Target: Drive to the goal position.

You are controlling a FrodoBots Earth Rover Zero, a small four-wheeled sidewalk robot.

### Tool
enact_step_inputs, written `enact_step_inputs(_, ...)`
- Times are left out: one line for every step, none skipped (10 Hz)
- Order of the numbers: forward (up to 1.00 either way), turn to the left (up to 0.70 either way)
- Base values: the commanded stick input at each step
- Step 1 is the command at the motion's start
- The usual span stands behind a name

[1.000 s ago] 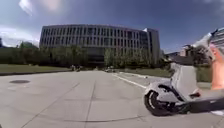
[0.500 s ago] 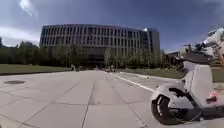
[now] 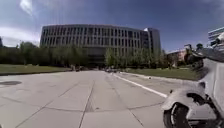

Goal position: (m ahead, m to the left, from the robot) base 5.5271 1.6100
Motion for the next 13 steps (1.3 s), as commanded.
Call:
enact_step_inputs(0.50, 0.00)
enact_step_inputs(0.50, 0.00)
enact_step_inputs(0.50, 0.00)
enact_step_inputs(0.50, 0.00)
enact_step_inputs(0.50, 0.00)
enact_step_inputs(0.50, 0.00)
enact_step_inputs(0.50, 0.00)
enact_step_inputs(0.50, 0.00)
enact_step_inputs(0.50, 0.00)
enact_step_inputs(0.50, 0.00)
enact_step_inputs(0.50, 0.00)
enact_step_inputs(0.50, 0.00)
enact_step_inputs(0.50, 0.00)
